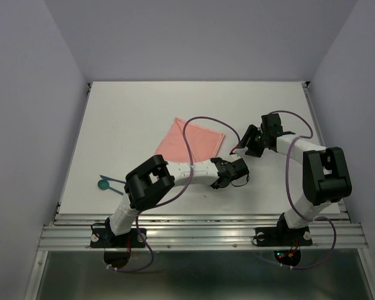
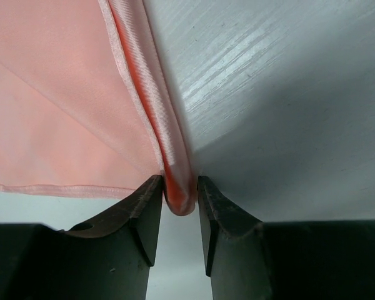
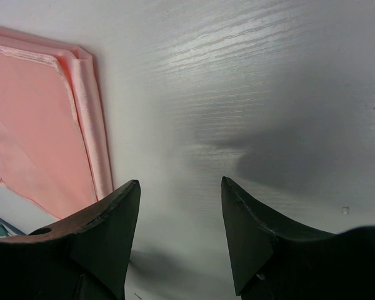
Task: Fold the napkin into a case and place the utensils inside
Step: Pick up the upper triangle-folded napkin from the center of the board.
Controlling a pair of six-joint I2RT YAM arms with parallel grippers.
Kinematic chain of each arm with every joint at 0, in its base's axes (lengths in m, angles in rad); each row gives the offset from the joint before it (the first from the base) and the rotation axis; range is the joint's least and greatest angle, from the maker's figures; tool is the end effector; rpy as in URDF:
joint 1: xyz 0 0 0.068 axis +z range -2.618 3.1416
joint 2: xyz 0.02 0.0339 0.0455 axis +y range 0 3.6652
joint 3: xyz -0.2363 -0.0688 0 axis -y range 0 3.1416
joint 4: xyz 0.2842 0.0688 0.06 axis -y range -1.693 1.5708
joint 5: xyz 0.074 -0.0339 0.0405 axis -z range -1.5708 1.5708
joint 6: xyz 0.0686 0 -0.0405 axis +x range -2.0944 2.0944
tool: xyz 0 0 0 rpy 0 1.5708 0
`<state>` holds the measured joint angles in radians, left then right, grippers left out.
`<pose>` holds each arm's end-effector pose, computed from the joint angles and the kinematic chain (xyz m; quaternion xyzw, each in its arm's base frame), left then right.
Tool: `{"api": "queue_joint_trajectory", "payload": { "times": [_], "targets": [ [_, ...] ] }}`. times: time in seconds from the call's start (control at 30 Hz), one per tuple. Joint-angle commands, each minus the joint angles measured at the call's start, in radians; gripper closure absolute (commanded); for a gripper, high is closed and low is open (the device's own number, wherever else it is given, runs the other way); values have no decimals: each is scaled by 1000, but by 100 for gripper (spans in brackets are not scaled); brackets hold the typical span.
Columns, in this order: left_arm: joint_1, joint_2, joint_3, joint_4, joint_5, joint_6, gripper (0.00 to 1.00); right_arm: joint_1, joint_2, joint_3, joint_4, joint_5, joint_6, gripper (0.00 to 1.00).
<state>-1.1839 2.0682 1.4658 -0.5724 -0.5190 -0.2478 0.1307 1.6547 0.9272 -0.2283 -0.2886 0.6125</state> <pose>0.2022 -0.4062 0.0863 0.3825 0.8685 0.0651 0.3086 0.3669 0.0679 0.0906 0.1828 0.9263 0.2365 0.2293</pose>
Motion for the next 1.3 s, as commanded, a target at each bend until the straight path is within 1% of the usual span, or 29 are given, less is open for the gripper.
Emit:
{"api": "queue_joint_trajectory", "payload": {
  "times": [0.0, 0.1, 0.23, 0.33, 0.5, 0.6, 0.73, 0.9, 1.0, 1.17, 1.27],
  "targets": [
    [-8, 15, -22, -1, -38, -13, 60, 1, -45, -4, 12, 0, -13, 40],
    [-8, 21, -32, 12, -29, -16, 60, 1, -49, -8, 11, 2, -13, 40],
    [-6, 30, -47, 32, -10, -22, 65, 1, -53, -8, 9, 3, -13, 40],
    [-5, 33, -51, 46, 8, -24, 66, 1, -55, -8, 6, 6, -13, 40],
    [21, 24, -71, 75, 74, -27, 66, 1, -55, -5, 1, 9, -16, 40],
    [56, 15, -107, 103, 132, -28, 70, 1, -55, -4, 0, 11, -14, 40],
    [108, 1, -150, 143, 211, -25, 78, 1, -56, -8, -2, 11, -13, 40],
    [151, -22, -185, 186, 307, -13, 100, 1, -56, -5, -3, 11, -11, 40],
    [165, -49, -188, 190, 344, -8, 100, 1, -56, 2, -5, 8, -11, 39],
    [175, -146, -208, 233, 433, 4, 100, 1, -33, 25, -3, -6, -8, 39],
    [182, -189, -222, 249, 491, 16, 100, 35, -13, 62, -14, 29, -17, 39]
  ]
}}
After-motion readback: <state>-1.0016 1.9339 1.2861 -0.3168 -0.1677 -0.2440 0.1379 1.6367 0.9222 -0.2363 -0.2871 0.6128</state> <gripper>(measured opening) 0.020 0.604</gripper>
